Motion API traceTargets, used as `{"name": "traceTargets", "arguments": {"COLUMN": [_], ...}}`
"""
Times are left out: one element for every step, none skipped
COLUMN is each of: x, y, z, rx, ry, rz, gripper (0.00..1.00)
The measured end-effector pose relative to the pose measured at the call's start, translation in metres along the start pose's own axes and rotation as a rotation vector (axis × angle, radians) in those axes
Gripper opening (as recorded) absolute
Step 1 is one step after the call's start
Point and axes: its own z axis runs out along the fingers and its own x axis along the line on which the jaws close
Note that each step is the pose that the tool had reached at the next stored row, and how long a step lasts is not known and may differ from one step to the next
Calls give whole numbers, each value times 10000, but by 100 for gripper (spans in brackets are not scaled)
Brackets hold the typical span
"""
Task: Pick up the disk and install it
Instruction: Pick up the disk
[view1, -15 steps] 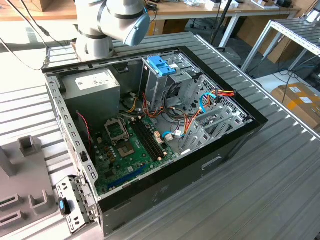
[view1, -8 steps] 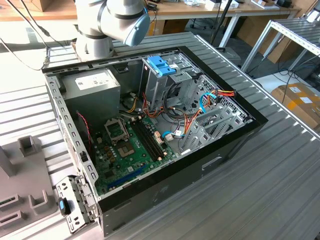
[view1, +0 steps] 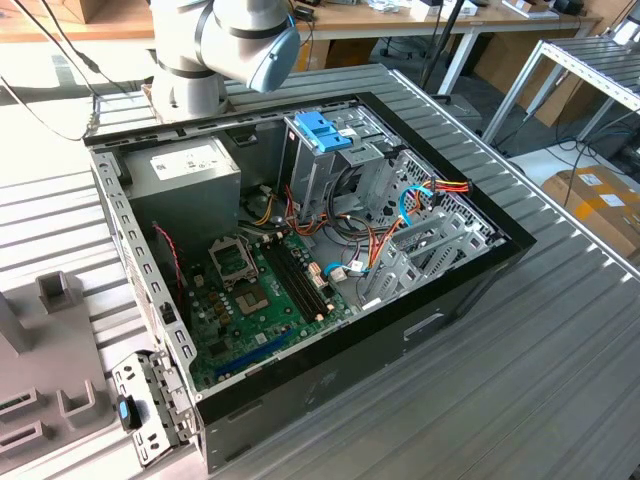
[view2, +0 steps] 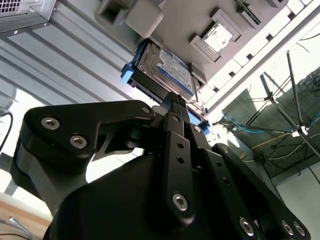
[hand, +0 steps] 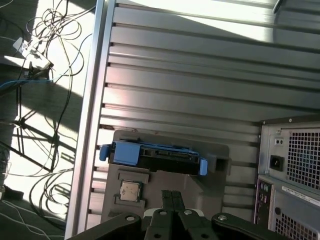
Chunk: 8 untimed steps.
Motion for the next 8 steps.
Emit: {"name": "traceTargets", "arguments": {"x": [0, 0, 0, 0, 0, 0, 0, 0], "y": [0, 0, 0, 0, 0, 0, 0, 0], "z": [0, 0, 0, 0, 0, 0, 0, 0], "rx": [0, -1, -2, -2, -3, -3, -5, -6], "ry": [1, 2, 3, 4, 5, 7, 9, 11], "rz": [-17, -49, -72, -101, -122, -154, -197, -241], "gripper": [11, 11, 11, 11, 11, 11, 11, 11]}}
